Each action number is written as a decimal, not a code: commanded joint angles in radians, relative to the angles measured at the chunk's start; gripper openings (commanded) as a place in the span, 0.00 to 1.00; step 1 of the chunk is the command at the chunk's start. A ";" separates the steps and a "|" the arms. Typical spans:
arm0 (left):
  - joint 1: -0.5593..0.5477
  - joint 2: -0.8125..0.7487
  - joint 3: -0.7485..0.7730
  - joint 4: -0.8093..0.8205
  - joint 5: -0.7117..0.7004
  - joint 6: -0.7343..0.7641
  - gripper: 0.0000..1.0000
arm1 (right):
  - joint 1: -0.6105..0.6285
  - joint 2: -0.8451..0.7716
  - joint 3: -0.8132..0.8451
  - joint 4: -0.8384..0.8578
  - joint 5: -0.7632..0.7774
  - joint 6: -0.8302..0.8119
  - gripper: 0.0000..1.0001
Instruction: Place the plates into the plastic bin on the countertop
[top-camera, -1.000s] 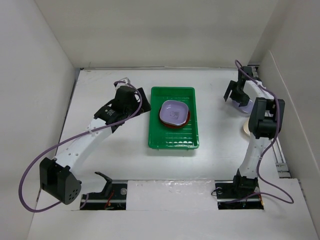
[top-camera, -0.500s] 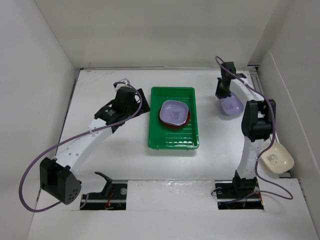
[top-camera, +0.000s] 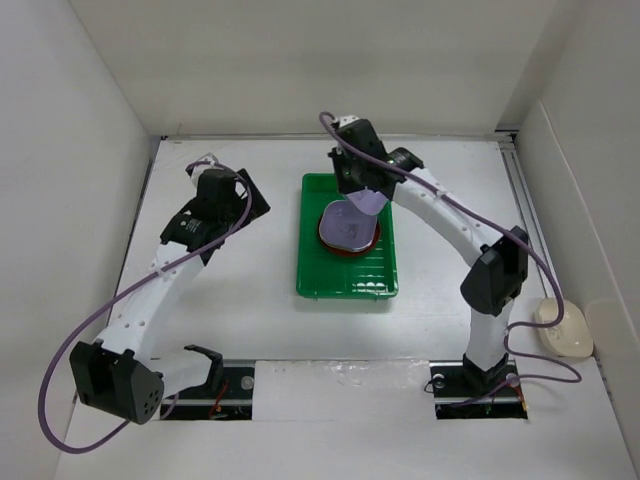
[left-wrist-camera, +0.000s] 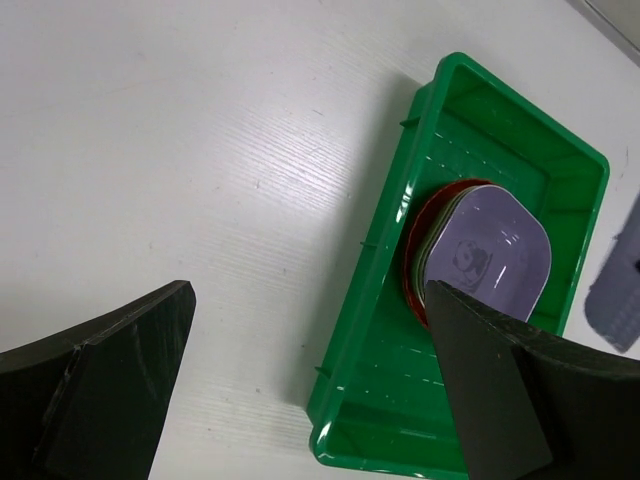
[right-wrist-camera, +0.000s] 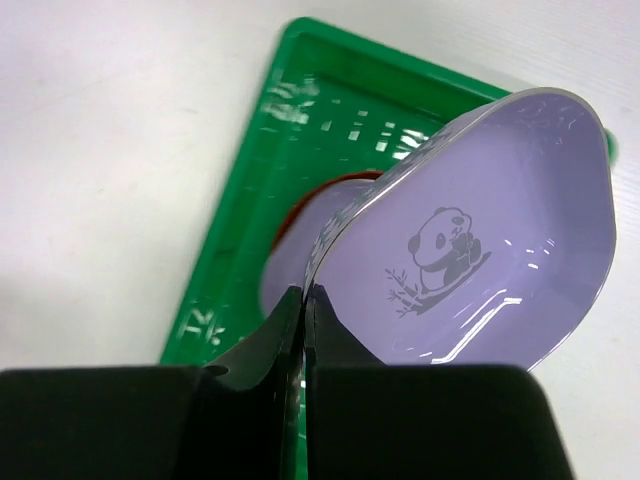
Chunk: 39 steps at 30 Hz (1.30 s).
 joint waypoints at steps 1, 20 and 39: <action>0.013 -0.036 0.035 -0.037 -0.018 0.005 1.00 | 0.067 0.066 0.091 -0.068 0.054 -0.021 0.00; 0.013 -0.105 -0.005 -0.066 -0.064 0.042 1.00 | 0.201 0.108 0.008 -0.099 0.164 -0.030 0.40; 0.013 -0.137 -0.068 0.006 0.022 0.105 1.00 | -0.084 -0.755 -0.744 0.072 0.248 0.382 1.00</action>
